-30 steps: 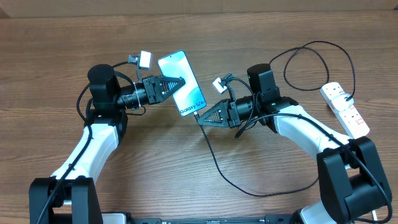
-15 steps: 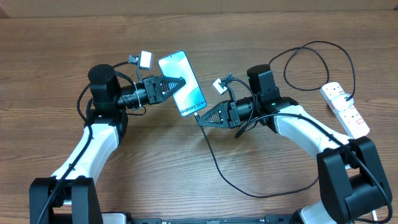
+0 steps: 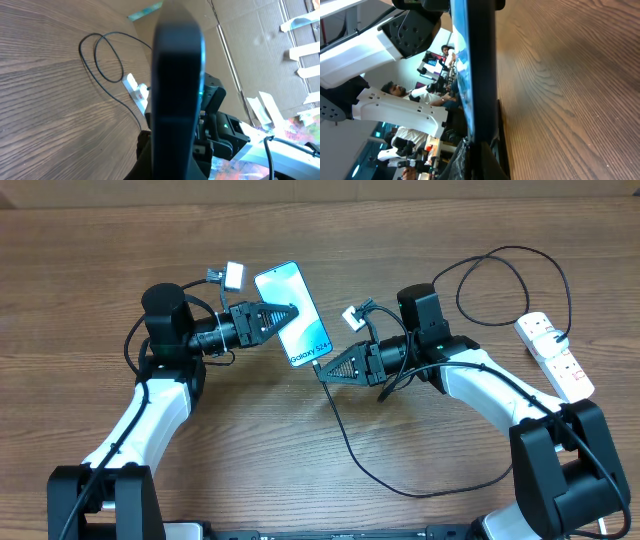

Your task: Plug charger to phone and switch on socket

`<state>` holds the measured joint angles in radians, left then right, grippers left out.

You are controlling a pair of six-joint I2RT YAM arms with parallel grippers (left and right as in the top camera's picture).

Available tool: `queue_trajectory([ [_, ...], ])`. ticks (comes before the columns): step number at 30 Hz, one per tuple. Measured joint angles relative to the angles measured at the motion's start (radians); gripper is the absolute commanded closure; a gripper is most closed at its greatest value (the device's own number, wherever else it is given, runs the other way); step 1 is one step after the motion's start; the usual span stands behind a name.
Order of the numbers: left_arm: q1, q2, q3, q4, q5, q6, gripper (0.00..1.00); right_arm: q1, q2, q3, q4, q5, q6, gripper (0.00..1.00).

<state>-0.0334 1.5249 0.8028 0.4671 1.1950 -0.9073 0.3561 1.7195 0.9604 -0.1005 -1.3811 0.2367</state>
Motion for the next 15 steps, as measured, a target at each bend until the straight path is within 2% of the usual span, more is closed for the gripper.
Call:
queue_trajectory([
  [15,0.0,0.0,0.0,0.0,0.0,-0.003,0.96,0.0,0.0,0.0,-0.005,0.0,0.0,0.96],
])
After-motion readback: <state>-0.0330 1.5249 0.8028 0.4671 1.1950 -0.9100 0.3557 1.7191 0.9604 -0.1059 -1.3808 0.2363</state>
